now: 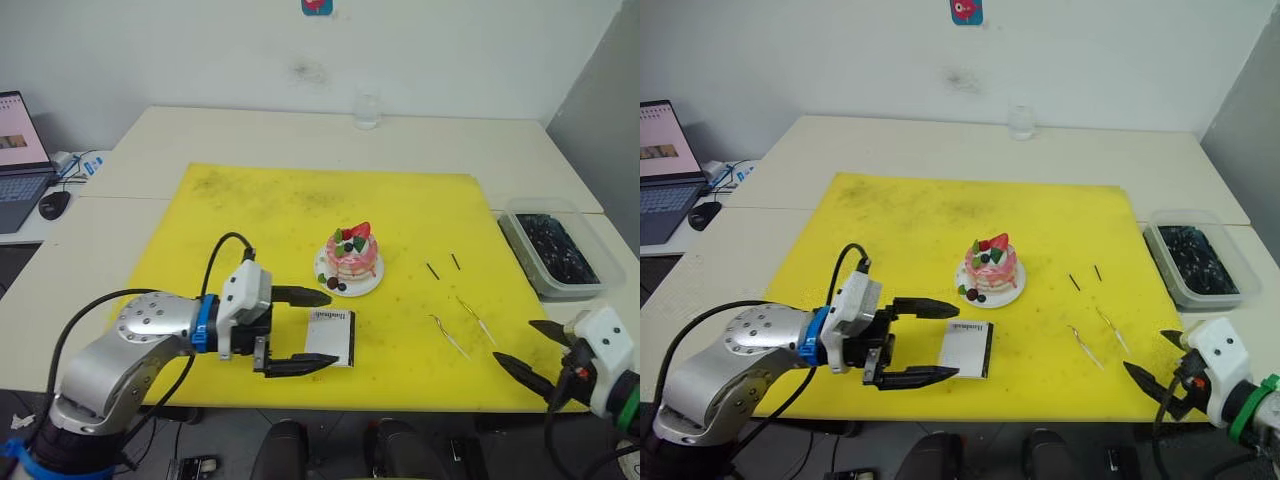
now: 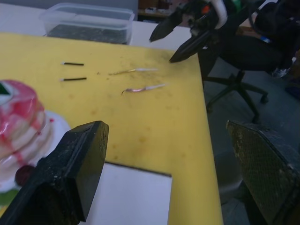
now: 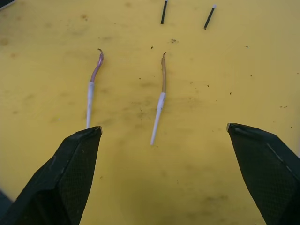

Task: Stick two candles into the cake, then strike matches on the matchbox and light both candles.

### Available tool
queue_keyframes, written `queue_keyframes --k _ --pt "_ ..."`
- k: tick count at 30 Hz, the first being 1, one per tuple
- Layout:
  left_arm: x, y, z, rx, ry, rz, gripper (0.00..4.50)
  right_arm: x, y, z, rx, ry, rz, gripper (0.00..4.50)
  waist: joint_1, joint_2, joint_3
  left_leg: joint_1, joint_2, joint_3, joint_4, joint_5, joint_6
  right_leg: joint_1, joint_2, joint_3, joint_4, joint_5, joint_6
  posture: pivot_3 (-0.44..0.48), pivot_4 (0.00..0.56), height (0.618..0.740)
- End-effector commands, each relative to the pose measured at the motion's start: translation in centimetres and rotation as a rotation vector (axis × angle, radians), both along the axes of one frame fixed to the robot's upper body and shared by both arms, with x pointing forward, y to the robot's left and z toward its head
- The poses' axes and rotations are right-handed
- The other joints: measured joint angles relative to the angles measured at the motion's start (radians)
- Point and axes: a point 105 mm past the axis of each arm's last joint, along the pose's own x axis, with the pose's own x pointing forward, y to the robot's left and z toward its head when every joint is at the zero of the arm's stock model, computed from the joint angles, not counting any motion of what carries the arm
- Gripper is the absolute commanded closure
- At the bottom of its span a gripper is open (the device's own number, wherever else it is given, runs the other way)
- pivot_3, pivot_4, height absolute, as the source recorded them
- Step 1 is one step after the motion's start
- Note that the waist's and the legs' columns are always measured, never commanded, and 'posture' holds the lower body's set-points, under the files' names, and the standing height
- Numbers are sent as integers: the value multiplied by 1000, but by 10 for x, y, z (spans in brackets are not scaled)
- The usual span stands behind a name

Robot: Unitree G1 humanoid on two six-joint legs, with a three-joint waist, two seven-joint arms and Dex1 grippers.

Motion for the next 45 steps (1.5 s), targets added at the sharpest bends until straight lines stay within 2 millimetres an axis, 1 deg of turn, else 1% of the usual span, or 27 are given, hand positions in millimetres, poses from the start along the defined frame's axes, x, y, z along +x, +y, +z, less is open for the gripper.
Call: queue_keyframes --k 1,4,8,14,17,20,21,23,28,32,35,38,41,44,45 --pt "-6 -11 8 -27 -16 -36 12 8 0 2 -16 -48 -41 0 0 0 0 0 0 0 0 0 0 0 1 0 0 0 0 0 150 740" --pt "-6 -11 7 -28 -11 -32 12 13 4 -1 0 -63 -62 0 -1 0 0 0 0 0 0 0 0 0 2 0 0 0 0 0 150 740" --pt "-5 -11 5 -33 -3 -28 12 18 4 -6 -22 -84 -100 0 -1 0 0 0 0 0 0 0 0 0 3 0 0 0 0 0 150 740" --pt "-5 -12 1 -34 12 -28 12 16 8 -21 -25 -38 -119 0 -1 0 0 0 0 0 0 0 0 0 3 0 0 0 0 0 150 740" --pt "-6 -13 0 -38 18 -25 0 17 8 -25 -2 -24 -144 611 -1 0 0 0 0 0 0 0 0 0 2 0 0 0 0 0 150 740" --pt "-6 -13 -1 -40 22 -23 0 18 9 -28 24 -3 -166 1673 -1 0 0 0 0 0 0 0 0 0 2 0 0 0 0 0 150 740" --pt "-6 -13 -1 -41 24 -23 0 18 9 -29 36 4 -174 2087 -1 0 0 0 0 0 0 0 0 0 2 0 0 0 0 0 150 740" --pt "-5 -14 -1 -42 26 -22 0 18 9 -30 28 16 -169 2802 -1 0 0 0 0 0 0 0 0 0 2 0 0 0 0 0 150 740" --pt "-5 -14 -2 -46 39 -20 0 16 12 -30 55 28 -169 4488 -1 0 0 0 0 0 1 0 0 0 2 0 0 0 0 0 150 740" --pt "-6 -12 -5 -52 69 -2 0 15 16 -23 112 18 -174 4488 -1 0 0 0 0 0 0 0 0 0 2 0 0 0 0 0 150 740" --pt "-2 -9 -6 -65 97 42 0 15 23 -10 161 -15 -161 4488 0 0 0 0 0 -1 0 0 0 0 2 0 0 0 0 0 150 740" --pt "5 -7 -6 -84 153 91 0 15 30 6 203 -55 -129 4488 -1 0 0 0 1 -1 0 0 0 0 2 0 0 0 0 0 150 740" --pt "10 -8 -8 -86 215 127 0 18 39 27 272 -106 -78 4488 -1 0 0 0 1 -1 0 0 0 0 2 0 0 0 0 0 150 740" --pt "13 -13 -3 -131 291 132 0 22 46 47 349 -145 -29 4488 -1 0 0 0 0 -1 0 0 0 0 3 0 0 1 1 0 150 740" --pt "13 -16 2 -172 326 126 0 23 51 54 390 -152 3 4488 -1 0 0 -1 0 -1 1 0 0 0 3 0 0 1 1 0 150 740"
